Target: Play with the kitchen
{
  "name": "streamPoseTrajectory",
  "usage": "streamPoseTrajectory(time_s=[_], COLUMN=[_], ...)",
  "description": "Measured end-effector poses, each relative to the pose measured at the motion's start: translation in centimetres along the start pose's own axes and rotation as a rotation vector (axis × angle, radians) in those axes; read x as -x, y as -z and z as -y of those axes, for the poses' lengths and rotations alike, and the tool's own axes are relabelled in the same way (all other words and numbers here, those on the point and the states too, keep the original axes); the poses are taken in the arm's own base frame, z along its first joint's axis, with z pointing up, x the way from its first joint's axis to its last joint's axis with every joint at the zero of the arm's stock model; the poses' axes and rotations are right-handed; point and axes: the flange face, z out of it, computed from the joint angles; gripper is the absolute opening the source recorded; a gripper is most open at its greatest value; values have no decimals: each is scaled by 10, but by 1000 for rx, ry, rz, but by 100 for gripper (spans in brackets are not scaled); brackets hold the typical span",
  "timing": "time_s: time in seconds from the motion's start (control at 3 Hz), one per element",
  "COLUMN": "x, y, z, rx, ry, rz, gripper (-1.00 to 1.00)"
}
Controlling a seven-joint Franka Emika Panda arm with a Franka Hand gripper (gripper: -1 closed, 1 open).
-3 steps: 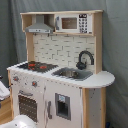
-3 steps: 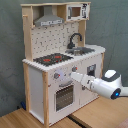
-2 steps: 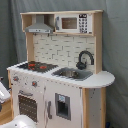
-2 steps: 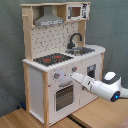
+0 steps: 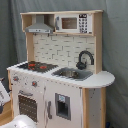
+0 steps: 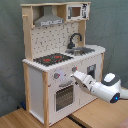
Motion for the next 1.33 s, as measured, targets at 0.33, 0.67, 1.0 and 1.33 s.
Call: streamPoseTrajectory(time_s=[0.33,0.67,1.0,1.33], x=[2,6,13,19], y=[-2,-4,-7,-11], z=[4,13,25,35], rx=[6,6,5,8], ry=[-90,-175,-256,-331], rz=[0,6,17,26], gripper=[100,100,100,100])
